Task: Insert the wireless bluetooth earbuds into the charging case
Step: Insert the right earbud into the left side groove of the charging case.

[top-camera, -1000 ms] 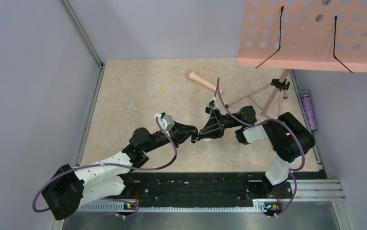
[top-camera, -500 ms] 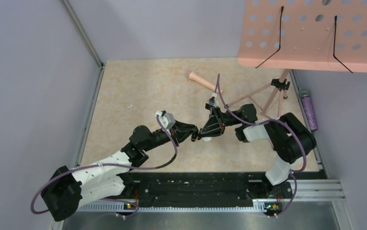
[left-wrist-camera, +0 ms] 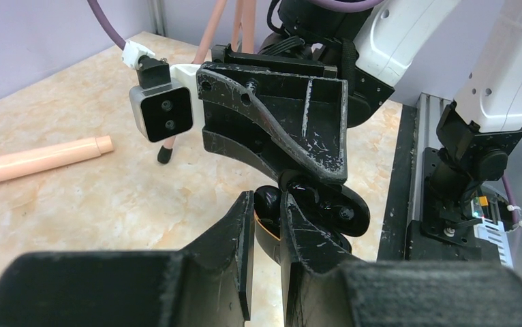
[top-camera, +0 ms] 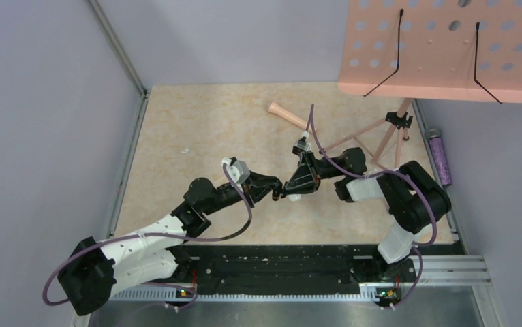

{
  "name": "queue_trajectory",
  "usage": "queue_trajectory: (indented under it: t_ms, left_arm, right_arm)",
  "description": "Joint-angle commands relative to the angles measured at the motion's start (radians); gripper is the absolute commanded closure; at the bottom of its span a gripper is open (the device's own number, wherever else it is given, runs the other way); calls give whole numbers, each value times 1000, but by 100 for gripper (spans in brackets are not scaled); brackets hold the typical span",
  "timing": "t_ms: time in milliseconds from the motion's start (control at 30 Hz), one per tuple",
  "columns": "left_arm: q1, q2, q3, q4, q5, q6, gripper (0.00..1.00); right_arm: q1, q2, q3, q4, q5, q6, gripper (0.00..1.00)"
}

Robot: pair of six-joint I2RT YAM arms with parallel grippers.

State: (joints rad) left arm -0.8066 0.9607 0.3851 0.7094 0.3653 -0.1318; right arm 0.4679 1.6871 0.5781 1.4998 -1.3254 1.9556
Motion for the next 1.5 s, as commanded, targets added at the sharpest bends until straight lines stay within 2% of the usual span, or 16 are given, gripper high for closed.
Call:
queue_trajectory:
  t_ms: [0,267,467,833,1067,1200,1367,1467]
  left_arm:
    - [-3,35,35,-70,61,9,100]
    - [-3,53,60,-91,54,13,86]
    - [-4,51,67,-102,41,18,82]
    - [-4,33,66,-126,35,33,63]
    - [-4,24,67,-127,19,33,56]
    - [-4,22,71,-126,10,30,46]
    - [-3,16,72,-125,3,30,23]
    - [-4,14,72,-125,-7,31,19]
  right_arm:
    - [-15,-46,54,134,35,-15,100]
    - [-15,-46,39,138,37,-17,100]
    - [-14,-43,36,135,37,-21,100]
    - [-14,-36,32,133,40,-23,100]
    - [-15,-38,27,133,43,-24,100]
    - [-15,-41,20,128,43,-27,100]
    - [-15,-46,20,117,44,-35,100]
    - [-15,-47,19,115,43,-36,100]
